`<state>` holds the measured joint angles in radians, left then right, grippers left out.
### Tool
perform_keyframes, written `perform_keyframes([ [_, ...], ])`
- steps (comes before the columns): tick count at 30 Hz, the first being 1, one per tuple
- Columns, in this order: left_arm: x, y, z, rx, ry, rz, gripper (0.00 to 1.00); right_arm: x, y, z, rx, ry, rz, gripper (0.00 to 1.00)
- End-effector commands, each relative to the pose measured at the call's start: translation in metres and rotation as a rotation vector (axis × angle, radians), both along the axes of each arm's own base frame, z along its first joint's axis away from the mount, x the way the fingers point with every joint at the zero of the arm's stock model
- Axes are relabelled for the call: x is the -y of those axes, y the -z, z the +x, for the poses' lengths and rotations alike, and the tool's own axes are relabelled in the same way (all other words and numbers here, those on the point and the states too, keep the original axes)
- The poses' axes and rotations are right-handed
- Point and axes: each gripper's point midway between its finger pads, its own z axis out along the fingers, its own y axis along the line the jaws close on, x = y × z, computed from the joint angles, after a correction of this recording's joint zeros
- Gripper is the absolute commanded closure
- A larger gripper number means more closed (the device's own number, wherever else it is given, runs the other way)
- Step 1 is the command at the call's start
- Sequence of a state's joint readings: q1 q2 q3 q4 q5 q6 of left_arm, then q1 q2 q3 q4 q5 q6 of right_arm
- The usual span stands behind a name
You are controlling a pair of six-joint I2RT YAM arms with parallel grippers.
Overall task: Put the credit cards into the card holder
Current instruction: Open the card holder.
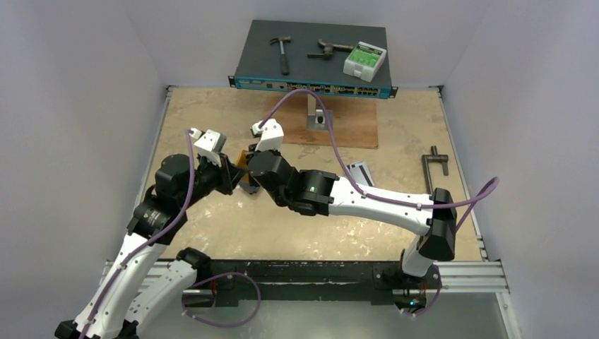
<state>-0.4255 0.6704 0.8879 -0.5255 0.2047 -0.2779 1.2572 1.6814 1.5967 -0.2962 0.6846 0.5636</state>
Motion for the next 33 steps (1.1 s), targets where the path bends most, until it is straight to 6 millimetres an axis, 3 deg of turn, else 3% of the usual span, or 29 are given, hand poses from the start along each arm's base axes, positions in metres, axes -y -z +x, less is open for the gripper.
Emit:
perform_keyframes([
  [1, 0.018, -0.034, -0.017, 0.072, 0.109, -0.100, 1.00, 0.016, -0.006, 0.013, 0.054, 0.076, -0.016, 1.00],
  [13, 0.010, -0.033, -0.013, 0.089, 0.068, -0.072, 1.00, 0.057, 0.016, 0.015, 0.062, 0.179, -0.155, 1.00],
  [22, 0.006, -0.034, -0.013, 0.100, 0.060, -0.050, 1.00, 0.094, 0.018, 0.012, 0.084, 0.236, -0.205, 1.00],
  [28, 0.007, -0.034, -0.013, 0.099, 0.064, -0.049, 1.00, 0.102, 0.017, 0.009, 0.078, 0.224, -0.211, 1.00],
  [30, 0.006, -0.033, -0.012, 0.097, 0.058, -0.047, 1.00, 0.097, 0.004, 0.004, 0.093, 0.177, -0.185, 1.00],
  [31, 0.006, -0.033, -0.011, 0.096, 0.054, -0.045, 1.00, 0.092, -0.003, 0.001, 0.098, 0.148, -0.164, 0.96],
  [33, 0.005, -0.033, -0.009, 0.098, 0.046, -0.042, 1.00, 0.084, -0.013, -0.011, 0.098, 0.098, -0.112, 0.67],
])
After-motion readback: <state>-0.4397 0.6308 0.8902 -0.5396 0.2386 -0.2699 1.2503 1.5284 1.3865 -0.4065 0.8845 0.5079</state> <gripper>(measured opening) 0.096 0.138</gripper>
